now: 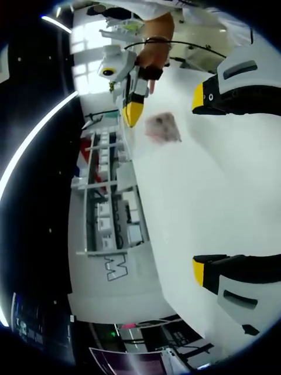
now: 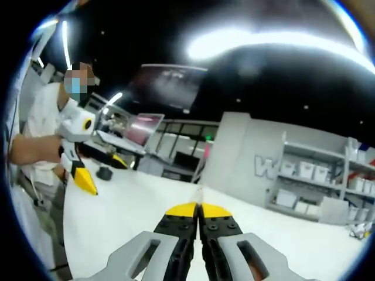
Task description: Open the resealable bag by pulling the two sides of the seal apart until the entire bag opening is separated and visibly accessible.
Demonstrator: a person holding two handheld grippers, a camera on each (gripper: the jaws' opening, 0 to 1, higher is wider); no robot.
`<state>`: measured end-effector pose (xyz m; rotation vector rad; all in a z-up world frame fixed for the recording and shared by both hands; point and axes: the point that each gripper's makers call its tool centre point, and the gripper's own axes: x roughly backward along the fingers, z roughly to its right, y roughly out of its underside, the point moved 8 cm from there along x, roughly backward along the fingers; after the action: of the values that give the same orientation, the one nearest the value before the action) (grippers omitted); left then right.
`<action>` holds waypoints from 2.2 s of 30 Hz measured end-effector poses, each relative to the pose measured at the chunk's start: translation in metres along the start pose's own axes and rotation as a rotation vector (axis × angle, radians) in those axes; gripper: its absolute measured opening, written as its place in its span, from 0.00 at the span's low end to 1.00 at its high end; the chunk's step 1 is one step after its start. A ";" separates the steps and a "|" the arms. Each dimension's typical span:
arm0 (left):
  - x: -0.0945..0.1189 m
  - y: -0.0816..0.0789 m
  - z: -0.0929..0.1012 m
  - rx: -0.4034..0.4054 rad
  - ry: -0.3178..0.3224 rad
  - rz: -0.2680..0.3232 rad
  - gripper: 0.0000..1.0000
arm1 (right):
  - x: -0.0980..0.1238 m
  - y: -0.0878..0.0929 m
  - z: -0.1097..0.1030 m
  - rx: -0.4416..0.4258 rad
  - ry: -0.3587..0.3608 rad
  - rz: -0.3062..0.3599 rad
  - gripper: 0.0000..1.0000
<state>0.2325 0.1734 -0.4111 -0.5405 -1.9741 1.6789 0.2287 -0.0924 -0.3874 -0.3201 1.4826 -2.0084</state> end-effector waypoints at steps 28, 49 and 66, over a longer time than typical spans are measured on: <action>-0.002 0.003 -0.001 0.005 0.002 0.001 0.98 | 0.007 0.014 -0.035 0.084 -0.075 -0.058 0.00; 0.001 0.003 -0.003 0.018 -0.010 0.002 0.98 | 0.005 0.023 -0.060 0.066 -0.188 -0.100 0.00; 0.002 0.006 -0.004 0.024 -0.018 -0.001 0.98 | 0.008 0.034 -0.075 0.108 -0.257 -0.168 0.00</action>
<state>0.2332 0.1788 -0.4161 -0.5169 -1.9644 1.7104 0.1935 -0.0452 -0.4456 -0.6497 1.2178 -2.0783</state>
